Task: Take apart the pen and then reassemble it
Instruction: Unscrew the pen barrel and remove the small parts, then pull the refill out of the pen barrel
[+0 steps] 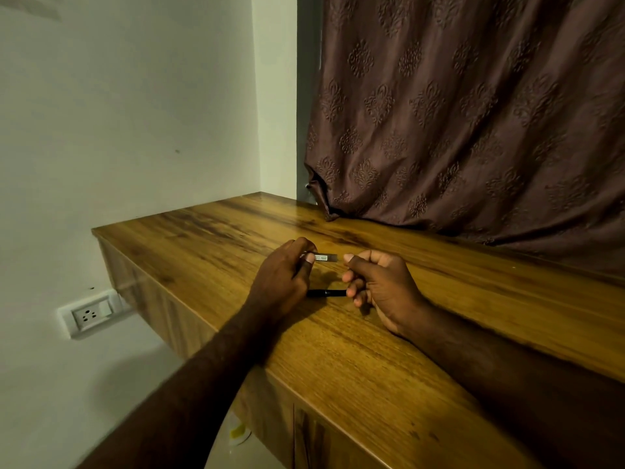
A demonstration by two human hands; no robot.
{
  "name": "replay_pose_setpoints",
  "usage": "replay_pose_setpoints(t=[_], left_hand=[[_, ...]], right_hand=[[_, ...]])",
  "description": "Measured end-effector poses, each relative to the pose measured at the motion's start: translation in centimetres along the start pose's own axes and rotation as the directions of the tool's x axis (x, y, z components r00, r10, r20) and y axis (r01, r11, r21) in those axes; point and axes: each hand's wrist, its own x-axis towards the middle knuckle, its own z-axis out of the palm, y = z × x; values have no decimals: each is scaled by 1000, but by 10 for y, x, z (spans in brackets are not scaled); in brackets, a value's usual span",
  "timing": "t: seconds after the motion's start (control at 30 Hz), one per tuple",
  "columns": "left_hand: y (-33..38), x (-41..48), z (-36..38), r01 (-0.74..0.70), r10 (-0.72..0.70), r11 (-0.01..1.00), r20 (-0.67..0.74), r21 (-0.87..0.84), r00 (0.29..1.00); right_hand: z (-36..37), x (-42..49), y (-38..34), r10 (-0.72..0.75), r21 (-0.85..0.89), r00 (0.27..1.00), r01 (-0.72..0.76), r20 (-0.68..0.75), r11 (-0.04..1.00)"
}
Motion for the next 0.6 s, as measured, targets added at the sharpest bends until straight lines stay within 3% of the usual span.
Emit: replay_pose_setpoints(t=[0.6], left_hand=[[-6,3,2,126,-121,987,53,-99,991]], right_hand=[[-25,21,-16,-165,-97,971,150,-171,984]])
